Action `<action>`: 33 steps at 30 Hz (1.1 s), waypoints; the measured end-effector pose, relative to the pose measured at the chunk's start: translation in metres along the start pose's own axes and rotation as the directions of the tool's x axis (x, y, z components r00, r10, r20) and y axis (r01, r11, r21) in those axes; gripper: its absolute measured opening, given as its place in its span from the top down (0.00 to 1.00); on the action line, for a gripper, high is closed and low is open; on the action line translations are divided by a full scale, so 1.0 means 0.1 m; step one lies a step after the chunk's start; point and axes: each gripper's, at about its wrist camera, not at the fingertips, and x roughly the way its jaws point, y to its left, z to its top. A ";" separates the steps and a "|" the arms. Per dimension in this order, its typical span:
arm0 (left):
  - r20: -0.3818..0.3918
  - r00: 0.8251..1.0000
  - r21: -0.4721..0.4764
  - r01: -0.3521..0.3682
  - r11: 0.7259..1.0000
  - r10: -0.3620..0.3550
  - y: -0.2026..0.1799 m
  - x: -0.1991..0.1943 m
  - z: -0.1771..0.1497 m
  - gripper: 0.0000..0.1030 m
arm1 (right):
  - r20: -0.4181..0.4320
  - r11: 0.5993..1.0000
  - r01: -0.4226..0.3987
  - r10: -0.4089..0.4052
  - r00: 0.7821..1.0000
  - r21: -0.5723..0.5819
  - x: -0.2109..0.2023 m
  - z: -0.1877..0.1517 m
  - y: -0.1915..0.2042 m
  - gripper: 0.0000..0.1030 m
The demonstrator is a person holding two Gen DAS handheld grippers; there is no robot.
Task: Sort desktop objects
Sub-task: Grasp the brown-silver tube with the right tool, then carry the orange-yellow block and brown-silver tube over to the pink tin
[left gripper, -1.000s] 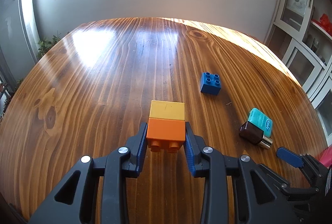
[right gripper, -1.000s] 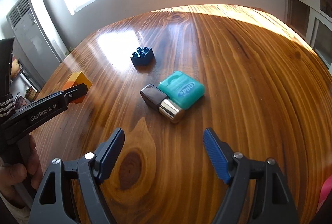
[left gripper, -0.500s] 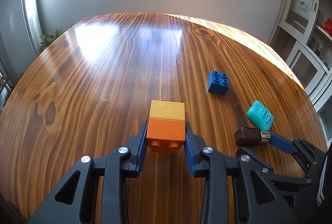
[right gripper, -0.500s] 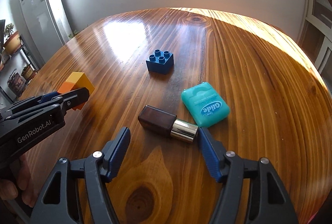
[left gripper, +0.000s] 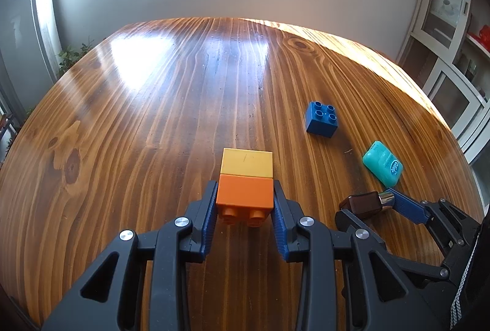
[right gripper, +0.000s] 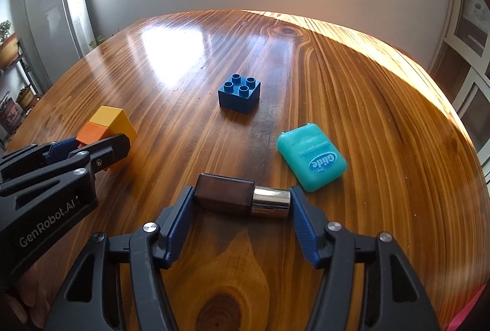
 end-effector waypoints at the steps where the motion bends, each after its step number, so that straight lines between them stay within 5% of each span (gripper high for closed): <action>1: 0.001 1.000 0.002 0.001 1.000 -0.001 -0.01 0.00 0.00 0.65 | 0.002 1.000 -0.003 0.003 1.000 0.005 -0.01 -0.02 -0.01 0.36; 14: 0.034 0.998 0.043 0.046 0.998 -0.047 -0.13 -0.20 -0.02 0.65 | 0.092 0.984 -0.048 0.032 0.995 0.170 -0.68 -0.34 -0.34 0.37; 33: 0.086 0.982 0.213 0.146 0.966 -0.168 -0.77 -0.65 -0.22 0.65 | 0.183 0.932 0.044 -0.117 0.976 0.361 -1.60 -1.08 -0.83 0.36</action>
